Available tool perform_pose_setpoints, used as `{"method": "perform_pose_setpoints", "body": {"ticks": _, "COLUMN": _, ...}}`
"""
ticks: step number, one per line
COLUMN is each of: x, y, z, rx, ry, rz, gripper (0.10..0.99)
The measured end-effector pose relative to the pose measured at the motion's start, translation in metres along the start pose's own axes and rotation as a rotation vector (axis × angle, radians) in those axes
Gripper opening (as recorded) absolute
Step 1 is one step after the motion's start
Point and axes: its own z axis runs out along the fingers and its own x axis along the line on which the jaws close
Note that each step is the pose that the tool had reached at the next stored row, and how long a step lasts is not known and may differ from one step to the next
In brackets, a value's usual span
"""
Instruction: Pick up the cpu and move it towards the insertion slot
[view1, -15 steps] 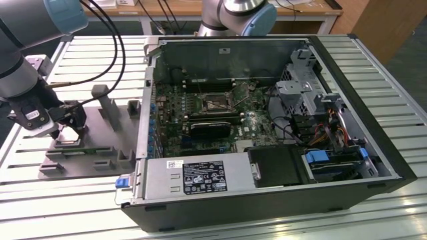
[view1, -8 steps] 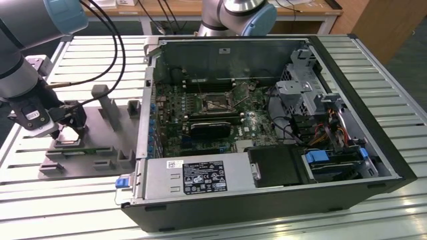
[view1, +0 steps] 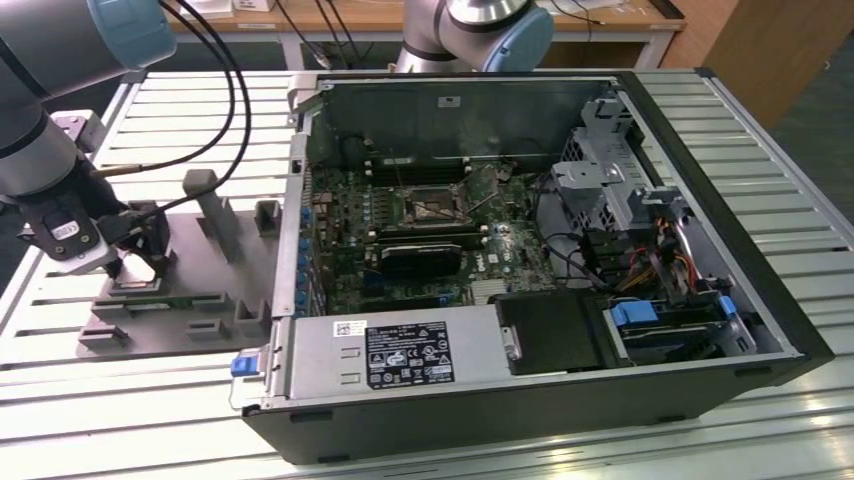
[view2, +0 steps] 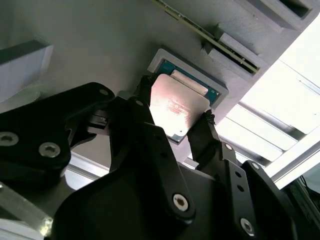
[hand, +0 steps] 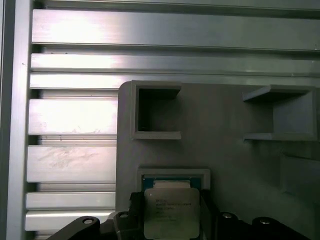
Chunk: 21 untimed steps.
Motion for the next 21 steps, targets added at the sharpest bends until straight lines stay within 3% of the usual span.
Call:
{"method": "perform_pose_setpoints", "body": {"ticks": 1, "x": 0.0, "y": 0.0, "z": 0.0, "rx": 0.0, "ry": 0.0, "rz": 0.0, "gripper": 0.537}}
{"method": "perform_pose_setpoints", "body": {"ticks": 9, "x": -0.0001, "y": 0.0002, "z": -0.003, "rx": 0.0, "ry": -0.0001, "rz": 0.0, "gripper": 0.537}}
{"method": "perform_pose_setpoints", "body": {"ticks": 21, "x": -0.0018, "y": 0.0021, "z": -0.034, "rx": 0.0, "ry": -0.0001, "rz": 0.0, "gripper": 0.537}}
